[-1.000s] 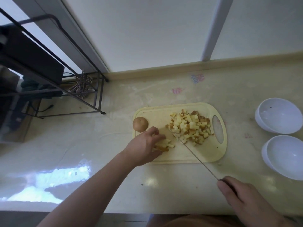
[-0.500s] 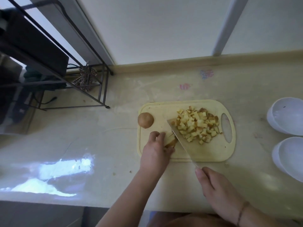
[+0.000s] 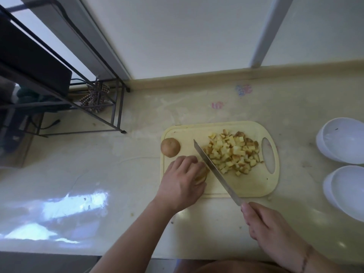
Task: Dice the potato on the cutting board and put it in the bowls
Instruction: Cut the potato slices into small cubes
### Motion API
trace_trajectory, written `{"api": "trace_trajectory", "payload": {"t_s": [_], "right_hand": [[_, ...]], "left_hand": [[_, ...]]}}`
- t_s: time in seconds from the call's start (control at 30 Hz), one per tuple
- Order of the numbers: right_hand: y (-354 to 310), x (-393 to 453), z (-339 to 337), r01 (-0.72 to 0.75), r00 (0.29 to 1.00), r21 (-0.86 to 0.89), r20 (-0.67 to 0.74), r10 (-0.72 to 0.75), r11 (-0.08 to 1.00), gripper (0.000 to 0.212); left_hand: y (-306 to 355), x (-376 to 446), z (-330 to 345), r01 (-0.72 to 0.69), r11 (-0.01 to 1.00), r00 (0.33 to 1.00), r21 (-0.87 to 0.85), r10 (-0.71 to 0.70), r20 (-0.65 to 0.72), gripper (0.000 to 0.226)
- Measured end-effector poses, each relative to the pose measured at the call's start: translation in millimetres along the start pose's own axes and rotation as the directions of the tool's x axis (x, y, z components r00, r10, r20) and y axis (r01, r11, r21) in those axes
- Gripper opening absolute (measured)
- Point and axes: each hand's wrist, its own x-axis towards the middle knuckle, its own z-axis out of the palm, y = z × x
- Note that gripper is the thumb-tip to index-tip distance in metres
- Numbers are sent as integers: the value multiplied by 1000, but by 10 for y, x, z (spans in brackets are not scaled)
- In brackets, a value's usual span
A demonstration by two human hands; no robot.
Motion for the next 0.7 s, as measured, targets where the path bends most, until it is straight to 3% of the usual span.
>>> {"api": "trace_trajectory", "payload": {"t_s": [0.13,0.33,0.4,0.47,0.57,0.6,0.7], "right_hand": [[-23,-68,-26,10,1000,-32,29,-9,999,63],[3,-142,-46,-43,998,-120,41,49,992,45],[-14,-187,-45,-52,997,-139,45,59,989,53],[-17,-210,-45,-43,998,-183,41,51,982,76],[6,-189,-56,-82,996,-252,20,90,964,53],[-12,-154,-54,-80,995,-264,43,95,961,54],[-48,-2,36,-15,994,-232,106,40,973,88]], "left_hand": [[-48,-24,125,-110,991,991,-80,103,-87,22],[-25,-30,192,-135,987,981,-90,121,-148,16],[-42,-18,187,-145,985,981,-92,131,-144,16],[-55,-13,182,-158,982,979,-99,143,-144,16],[-78,-13,191,-167,978,977,-126,147,-156,15],[-85,-15,198,-167,977,976,-134,145,-161,15],[-100,-9,203,-178,974,973,-139,153,-175,16]]}}
